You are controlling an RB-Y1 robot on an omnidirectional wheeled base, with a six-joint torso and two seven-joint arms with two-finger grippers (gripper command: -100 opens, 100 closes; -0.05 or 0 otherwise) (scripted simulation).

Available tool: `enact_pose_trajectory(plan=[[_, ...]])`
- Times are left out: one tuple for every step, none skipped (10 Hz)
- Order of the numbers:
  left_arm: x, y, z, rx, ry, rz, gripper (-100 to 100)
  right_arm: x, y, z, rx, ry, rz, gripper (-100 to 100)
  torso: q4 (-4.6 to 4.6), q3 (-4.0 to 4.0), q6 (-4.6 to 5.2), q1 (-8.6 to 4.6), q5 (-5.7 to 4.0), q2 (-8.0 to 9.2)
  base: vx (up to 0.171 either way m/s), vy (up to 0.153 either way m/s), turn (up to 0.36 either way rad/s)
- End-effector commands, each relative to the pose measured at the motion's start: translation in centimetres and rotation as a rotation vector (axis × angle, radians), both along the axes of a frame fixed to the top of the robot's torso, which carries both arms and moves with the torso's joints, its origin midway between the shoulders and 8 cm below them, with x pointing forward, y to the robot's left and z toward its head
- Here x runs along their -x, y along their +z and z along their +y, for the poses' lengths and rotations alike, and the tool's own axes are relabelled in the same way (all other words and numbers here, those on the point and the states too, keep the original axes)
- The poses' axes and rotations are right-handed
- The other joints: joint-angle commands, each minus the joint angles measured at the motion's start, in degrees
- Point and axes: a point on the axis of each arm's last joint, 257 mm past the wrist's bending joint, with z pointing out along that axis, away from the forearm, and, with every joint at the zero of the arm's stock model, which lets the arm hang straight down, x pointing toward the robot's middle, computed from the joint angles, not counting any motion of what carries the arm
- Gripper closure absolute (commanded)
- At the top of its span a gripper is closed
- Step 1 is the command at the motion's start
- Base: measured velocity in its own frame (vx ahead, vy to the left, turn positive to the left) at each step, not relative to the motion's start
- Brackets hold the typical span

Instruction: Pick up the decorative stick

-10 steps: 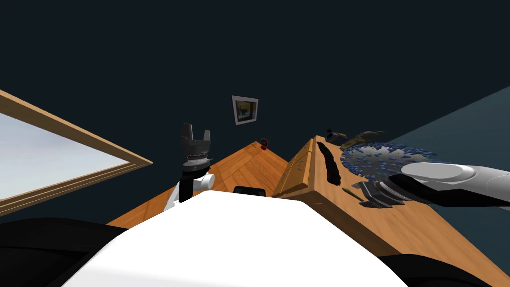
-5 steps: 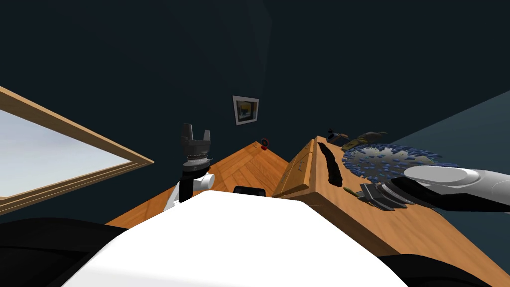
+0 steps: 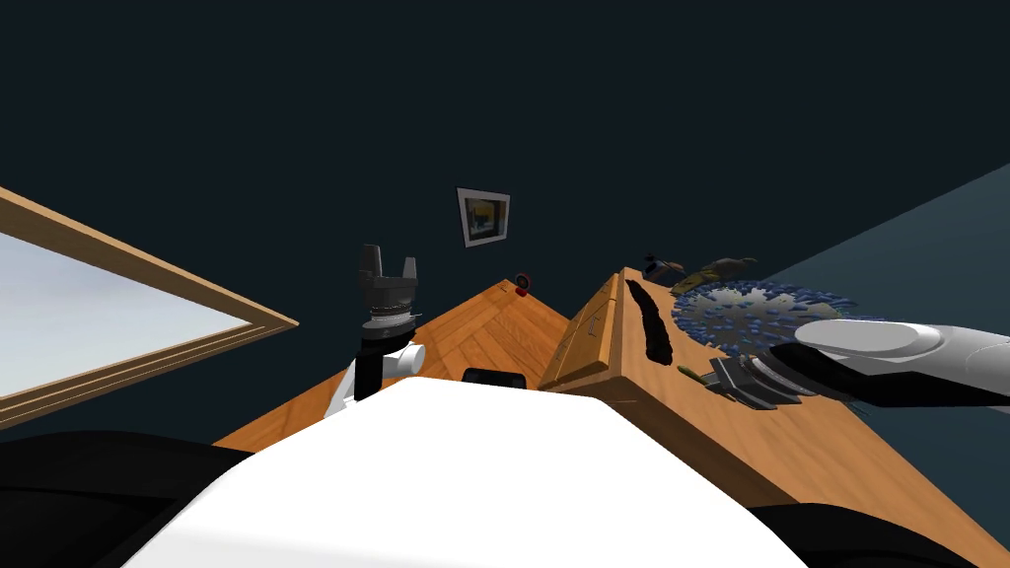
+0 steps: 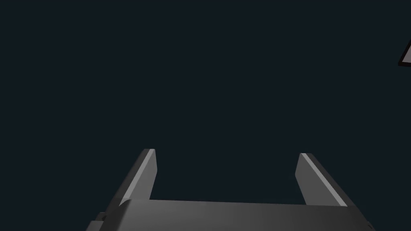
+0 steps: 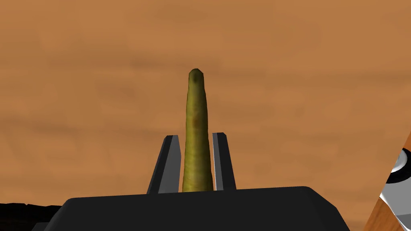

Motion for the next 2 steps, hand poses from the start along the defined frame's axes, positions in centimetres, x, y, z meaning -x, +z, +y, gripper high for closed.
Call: enact_pose_trajectory(plan=[[0.0, 0.0, 0.0, 0.0, 0.0, 0.0, 0, 0.0, 0.0, 0.0, 0.0, 0.0, 0.0, 100, 0.0, 0.0, 0.0, 0.0, 0.0, 0.0, -0.01, -0.003, -0.012], [0.0, 0.0, 0.0, 0.0, 0.0, 0.0, 0, -0.06, 0.07, 0.06, -0.001, 0.0, 0.001, 0, -0.01, -0.01, 0.0, -0.01, -0.03, -0.02, 0.0, 0.0, 0.0]])
